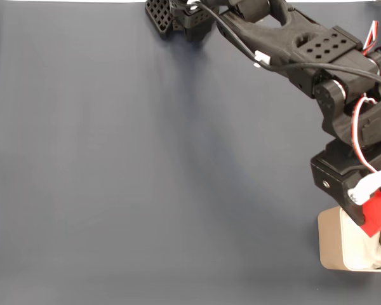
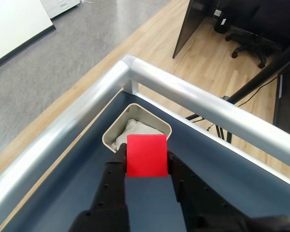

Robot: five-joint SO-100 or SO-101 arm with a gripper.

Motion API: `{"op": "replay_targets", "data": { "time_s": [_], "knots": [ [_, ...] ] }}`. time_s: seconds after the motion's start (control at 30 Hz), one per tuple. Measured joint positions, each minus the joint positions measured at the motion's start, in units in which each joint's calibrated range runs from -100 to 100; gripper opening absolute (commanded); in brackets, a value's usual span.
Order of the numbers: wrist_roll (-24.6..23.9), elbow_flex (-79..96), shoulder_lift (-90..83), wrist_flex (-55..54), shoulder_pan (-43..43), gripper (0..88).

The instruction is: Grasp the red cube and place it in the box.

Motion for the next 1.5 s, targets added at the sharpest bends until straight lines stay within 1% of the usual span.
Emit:
{"op": "replay_targets", "data": {
  "time_s": [0.5,1.3,1.5],
  "knots": [
    [0.00,-0.45,2.61,-6.36,-0.22,0.0],
    [-0.10,-0.45,3.65,-7.88,-1.19,0.6],
    [-0.10,-0.45,3.65,-9.79,-1.48,1.2]
  ]
}}
